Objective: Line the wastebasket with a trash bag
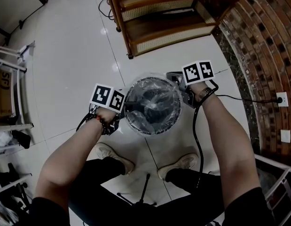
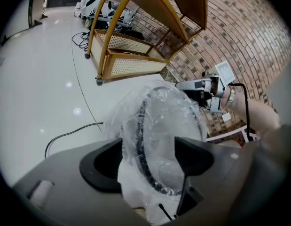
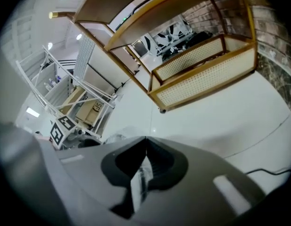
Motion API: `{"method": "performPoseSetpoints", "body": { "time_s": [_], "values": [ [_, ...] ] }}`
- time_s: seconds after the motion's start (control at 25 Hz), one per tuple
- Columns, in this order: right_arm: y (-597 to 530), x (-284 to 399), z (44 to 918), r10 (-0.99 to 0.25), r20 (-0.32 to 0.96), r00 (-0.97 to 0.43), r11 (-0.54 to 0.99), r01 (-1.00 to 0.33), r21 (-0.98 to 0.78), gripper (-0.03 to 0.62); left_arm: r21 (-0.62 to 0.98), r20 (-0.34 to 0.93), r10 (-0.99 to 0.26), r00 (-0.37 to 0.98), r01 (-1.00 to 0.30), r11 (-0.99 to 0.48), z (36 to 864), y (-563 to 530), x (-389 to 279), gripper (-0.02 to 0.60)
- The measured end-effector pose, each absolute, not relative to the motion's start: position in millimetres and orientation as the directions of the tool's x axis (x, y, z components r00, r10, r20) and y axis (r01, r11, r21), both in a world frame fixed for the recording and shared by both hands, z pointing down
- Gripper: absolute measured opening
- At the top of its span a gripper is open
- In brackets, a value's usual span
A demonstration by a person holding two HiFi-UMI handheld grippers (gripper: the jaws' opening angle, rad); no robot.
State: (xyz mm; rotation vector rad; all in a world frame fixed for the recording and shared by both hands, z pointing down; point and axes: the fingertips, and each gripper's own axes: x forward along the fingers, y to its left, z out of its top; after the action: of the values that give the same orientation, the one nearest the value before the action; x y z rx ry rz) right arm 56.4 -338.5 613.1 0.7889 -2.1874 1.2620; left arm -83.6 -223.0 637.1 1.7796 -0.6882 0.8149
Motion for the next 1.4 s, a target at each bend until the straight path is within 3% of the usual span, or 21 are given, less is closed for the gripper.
{"method": "performPoseSetpoints", "body": {
  "time_s": [0.48, 0.68, 1.0, 1.4],
  "values": [
    [-335.9, 62.7, 639.9, -0.235, 0.699, -0.676, 0.371, -0.727, -0.578, 0.006, 0.563, 0.793, -0.057, 0.606, -0.766, -0.31, 647.7, -219.1, -82.7, 0.354],
    [-338.0, 72.9, 633.0, -0.266, 0.692, -0.671, 0.356, -0.736, -0.576, 0.104, 0.559, 0.798, -0.056, 0.6, -0.771, -0.305, 649.1, -218.6, -85.4, 0.354],
    [-321.5, 105.6, 574.4, -0.381, 0.611, -0.694, 0.419, -0.718, -0.556, 0.121, 0.567, 0.792, -0.071, 0.607, -0.773, -0.284, 646.0, -217.5, -86.6, 0.345],
    [-243.5, 87.9, 602.1, -0.265, 0.719, -0.642, 0.485, -0.733, -0.476, 0.143, 0.579, 0.787, -0.065, 0.614, -0.77, -0.269, 649.0, -209.7, -83.7, 0.289]
  ]
}}
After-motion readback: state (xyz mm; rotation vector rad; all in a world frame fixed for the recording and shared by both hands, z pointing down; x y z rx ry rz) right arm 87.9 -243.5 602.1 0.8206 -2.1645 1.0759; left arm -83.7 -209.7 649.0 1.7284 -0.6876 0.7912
